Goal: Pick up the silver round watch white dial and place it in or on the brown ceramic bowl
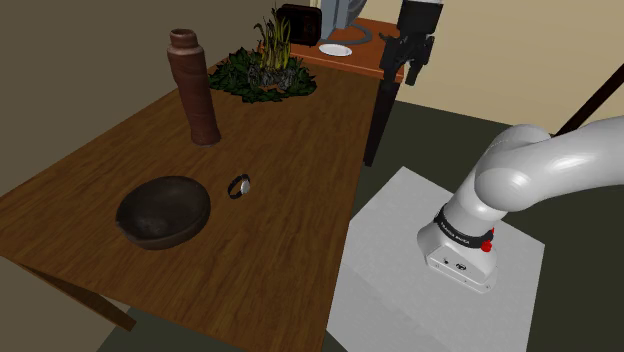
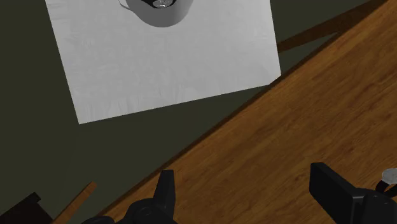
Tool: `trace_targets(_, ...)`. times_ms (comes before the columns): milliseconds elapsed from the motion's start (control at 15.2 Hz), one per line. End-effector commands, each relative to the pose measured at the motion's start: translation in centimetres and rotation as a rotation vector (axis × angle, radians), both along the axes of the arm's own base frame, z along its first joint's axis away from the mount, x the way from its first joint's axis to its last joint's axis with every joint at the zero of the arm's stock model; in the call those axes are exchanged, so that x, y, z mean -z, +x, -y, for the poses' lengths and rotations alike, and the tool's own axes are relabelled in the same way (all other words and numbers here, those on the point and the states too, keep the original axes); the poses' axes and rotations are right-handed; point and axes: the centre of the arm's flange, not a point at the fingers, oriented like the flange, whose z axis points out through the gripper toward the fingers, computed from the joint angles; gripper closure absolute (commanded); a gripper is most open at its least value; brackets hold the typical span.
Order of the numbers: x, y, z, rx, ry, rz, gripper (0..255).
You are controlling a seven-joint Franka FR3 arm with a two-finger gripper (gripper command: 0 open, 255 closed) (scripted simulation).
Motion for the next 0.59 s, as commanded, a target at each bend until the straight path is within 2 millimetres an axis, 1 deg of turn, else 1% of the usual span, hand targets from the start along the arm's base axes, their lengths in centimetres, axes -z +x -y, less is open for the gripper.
trace_targets(0, 0.0, 0.0, 0.0, 0.0, 0.0, 0.0, 0)
trace_targets(528, 4.5, 2.7, -9.1, 0.129, -0.018, 0.026, 0)
